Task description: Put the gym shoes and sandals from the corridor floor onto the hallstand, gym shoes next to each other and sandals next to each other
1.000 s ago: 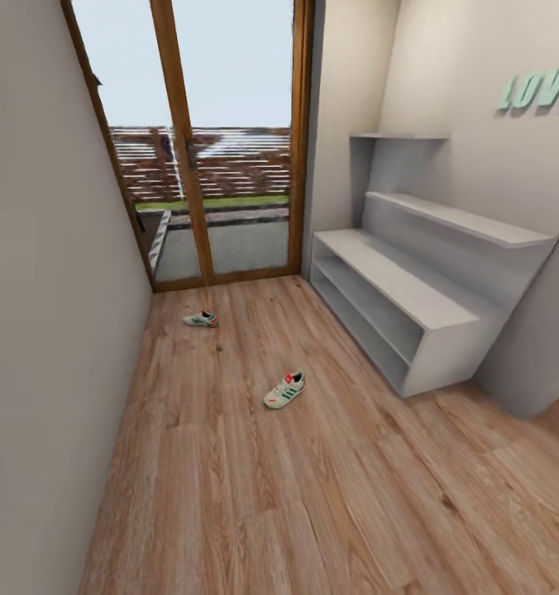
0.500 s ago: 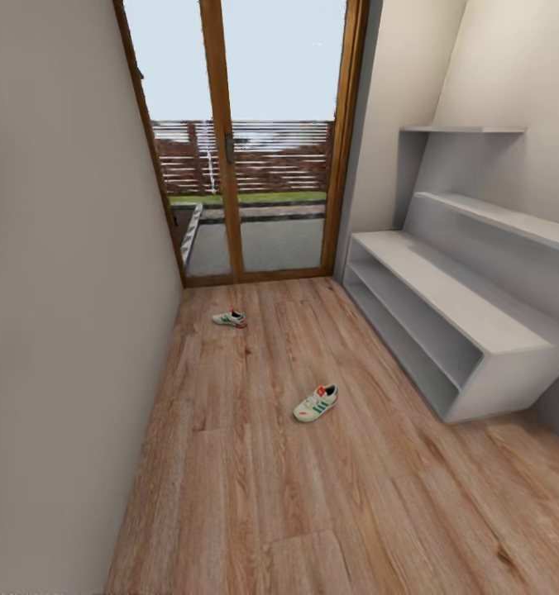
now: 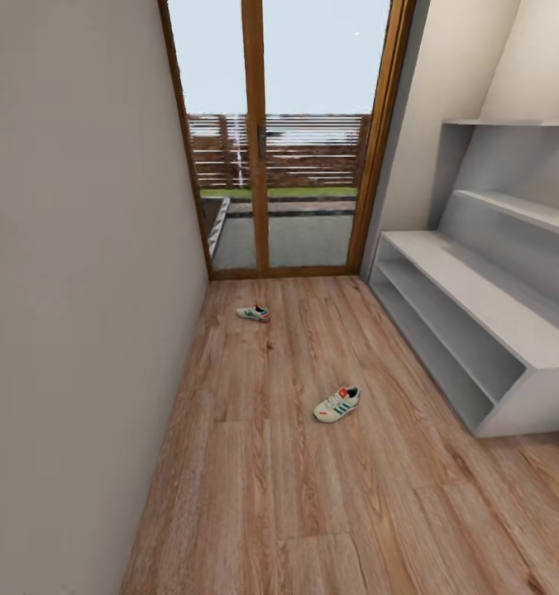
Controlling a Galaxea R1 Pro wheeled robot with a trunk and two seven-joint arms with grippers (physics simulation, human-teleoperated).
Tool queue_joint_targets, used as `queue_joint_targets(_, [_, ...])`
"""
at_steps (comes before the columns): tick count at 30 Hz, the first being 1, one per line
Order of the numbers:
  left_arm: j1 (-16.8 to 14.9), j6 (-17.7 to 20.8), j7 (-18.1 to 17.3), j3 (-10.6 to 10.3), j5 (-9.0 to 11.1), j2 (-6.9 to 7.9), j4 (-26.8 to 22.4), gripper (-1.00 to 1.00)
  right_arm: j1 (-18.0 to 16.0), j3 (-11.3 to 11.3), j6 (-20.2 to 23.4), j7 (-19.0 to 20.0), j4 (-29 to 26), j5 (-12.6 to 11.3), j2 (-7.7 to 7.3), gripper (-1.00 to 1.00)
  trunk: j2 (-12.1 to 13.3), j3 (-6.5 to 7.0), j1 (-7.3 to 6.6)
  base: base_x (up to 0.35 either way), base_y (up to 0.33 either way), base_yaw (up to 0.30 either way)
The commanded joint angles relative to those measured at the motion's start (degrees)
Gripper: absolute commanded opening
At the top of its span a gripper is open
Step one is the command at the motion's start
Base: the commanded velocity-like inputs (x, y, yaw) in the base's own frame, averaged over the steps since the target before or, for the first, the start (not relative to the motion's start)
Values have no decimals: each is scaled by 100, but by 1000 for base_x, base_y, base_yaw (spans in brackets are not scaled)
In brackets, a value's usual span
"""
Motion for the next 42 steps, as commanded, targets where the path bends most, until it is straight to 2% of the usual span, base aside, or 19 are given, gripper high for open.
queue_joint_targets(1, [-4,-14,-3,3,16,0,6,100,-1,-7,-17,-2,-1,2,1,100,-2,-11,0,0,0,187])
queue_joint_targets(15, [-4,-11,9,9,18,0,6,100,-1,12,-17,35,0,17,-11,100,-2,-32,0,12,0,44])
queue_joint_targets(18, [-71,-29,106,-7,8,-97,-92,100,-1,-4,-20,8,11,16,-1,100,-2,-32,-1,0,0,0])
queue_joint_targets(21, [-36,-29,202,3,9,-54,-65,100,-1,-1,-23,7,13,19,17,100,-2,-32,-1,0,0,0])
queue_joint_targets(28, [-112,-14,3,5,-19,-20,-56,100,-1,-4,-19,2,21,15,-14,100,-2,-32,-1,0,0,0])
queue_joint_targets(37, [-404,54,-145,-45,-74,-3,-48,100,-1,-7,-25,-2,23,13,-30,100,-2,-32,-1,0,0,0])
queue_joint_targets(42, [-567,81,-221,-96,-176,-12,-33,100,-1,-7,-25,-2,18,13,-33,100,-2,-32,-1,0,0,0])
